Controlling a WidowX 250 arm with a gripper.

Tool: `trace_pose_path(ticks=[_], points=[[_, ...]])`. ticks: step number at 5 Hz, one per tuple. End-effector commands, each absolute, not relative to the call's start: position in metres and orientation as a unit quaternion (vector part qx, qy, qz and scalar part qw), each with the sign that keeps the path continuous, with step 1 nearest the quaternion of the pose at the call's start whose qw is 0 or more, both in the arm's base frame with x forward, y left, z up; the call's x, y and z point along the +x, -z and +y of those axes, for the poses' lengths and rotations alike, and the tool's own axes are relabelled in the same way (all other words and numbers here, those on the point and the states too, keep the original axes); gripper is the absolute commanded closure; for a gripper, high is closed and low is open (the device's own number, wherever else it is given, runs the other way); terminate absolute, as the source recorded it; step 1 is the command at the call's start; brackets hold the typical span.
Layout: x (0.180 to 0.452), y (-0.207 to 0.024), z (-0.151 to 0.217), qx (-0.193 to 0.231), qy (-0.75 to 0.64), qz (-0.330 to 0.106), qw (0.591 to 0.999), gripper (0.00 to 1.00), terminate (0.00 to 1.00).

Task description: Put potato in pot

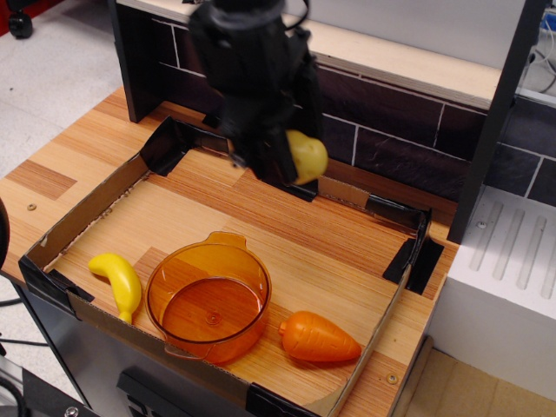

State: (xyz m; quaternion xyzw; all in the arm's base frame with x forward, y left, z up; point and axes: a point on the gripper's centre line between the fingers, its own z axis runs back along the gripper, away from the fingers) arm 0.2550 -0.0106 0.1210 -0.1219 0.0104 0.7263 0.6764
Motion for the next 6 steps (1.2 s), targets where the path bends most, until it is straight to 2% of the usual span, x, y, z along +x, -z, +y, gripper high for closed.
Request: trace_pose_path(ticks=[1,2,4,5,6], points=[[0.224,-0.121,0.023,-0.142,-0.694,0.014,0.706,1.00,0.00],[0.214,-0.108,0.028,-0.131,-0.686,0.008,0.715,1.00,0.00],[0.204,-0.070,0.026,-0.076,-0.678,-0.012,0.731,1.00,0.00],[0.201,-0.071,0.025,-0.062,-0.676,-0.013,0.734,0.00,0.00],[0.205,-0.078,0.022,-0.056,-0.686,-0.010,0.725,0.00,0.00]])
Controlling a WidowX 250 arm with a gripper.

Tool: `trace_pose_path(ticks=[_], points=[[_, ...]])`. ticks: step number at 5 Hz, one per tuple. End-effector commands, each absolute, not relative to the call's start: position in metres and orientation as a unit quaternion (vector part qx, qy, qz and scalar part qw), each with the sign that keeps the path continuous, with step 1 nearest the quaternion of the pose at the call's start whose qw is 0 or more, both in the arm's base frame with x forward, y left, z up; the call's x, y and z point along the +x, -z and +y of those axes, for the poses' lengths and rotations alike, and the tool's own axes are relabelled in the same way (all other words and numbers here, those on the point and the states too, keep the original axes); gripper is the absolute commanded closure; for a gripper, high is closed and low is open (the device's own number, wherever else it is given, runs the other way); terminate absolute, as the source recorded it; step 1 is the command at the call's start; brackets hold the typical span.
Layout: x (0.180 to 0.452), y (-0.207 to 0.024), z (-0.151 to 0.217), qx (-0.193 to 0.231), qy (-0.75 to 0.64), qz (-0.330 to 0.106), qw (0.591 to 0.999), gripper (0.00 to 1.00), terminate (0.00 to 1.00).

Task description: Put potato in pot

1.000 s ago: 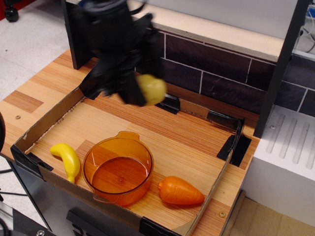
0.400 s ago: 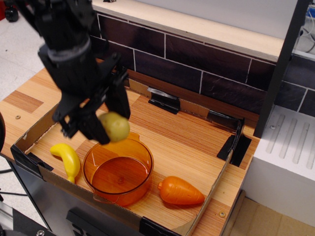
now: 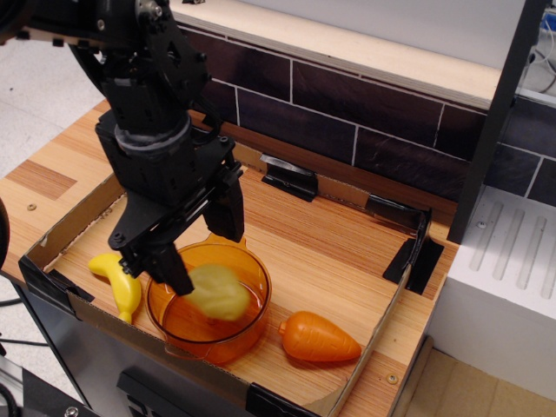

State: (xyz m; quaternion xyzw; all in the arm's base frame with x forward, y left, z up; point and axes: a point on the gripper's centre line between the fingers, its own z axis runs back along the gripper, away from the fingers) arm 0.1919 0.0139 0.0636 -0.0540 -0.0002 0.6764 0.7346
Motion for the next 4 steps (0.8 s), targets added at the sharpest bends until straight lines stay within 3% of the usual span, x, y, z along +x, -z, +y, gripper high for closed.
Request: trace_pose_path(ticks=[1,2,3,4], points=[[0.212,-0.116,0.021,-0.081,-0.699,0.016,0.711,0.00,0.00],[0.224,-0.146,0.019,-0.084,-0.727,0.037,0.681,0.00,0.00],[0.234,-0.162,0.019,-0.065,-0.724,0.034,0.686,0.00,0.00],[0.234,-0.162,0.019,-0.065,-0.724,0.034,0.686,0.00,0.00]])
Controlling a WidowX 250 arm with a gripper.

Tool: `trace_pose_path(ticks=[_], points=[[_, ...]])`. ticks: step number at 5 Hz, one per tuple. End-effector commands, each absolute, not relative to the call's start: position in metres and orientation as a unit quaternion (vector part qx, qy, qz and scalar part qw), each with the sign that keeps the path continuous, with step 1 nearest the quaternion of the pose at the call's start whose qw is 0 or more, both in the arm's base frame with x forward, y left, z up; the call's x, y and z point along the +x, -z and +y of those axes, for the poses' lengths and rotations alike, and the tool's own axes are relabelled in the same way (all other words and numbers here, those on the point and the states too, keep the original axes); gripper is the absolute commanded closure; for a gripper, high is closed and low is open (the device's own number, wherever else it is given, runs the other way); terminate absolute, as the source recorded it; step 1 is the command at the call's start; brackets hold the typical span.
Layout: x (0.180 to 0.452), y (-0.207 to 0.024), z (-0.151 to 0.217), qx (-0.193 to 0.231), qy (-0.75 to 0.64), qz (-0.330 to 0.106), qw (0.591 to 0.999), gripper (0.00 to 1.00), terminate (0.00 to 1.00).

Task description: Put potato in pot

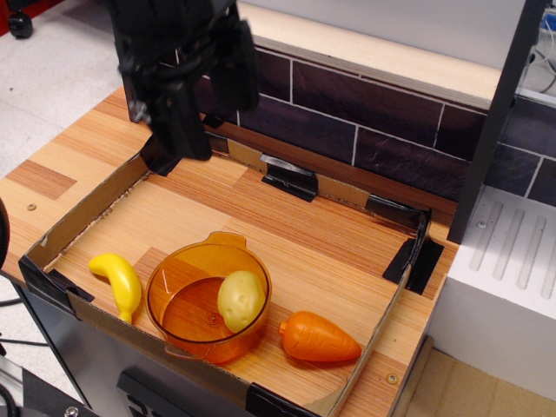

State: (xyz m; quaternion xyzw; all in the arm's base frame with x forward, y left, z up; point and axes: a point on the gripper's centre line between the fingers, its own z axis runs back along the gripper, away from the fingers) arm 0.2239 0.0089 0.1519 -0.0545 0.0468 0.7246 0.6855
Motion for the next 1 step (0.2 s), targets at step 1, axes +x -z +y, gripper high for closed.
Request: trace_pose_path(ticks=[1], points=[[0.2339,-0.1623,0.0189,-0.065,-0.724,0.034,0.686,0.00,1.00]])
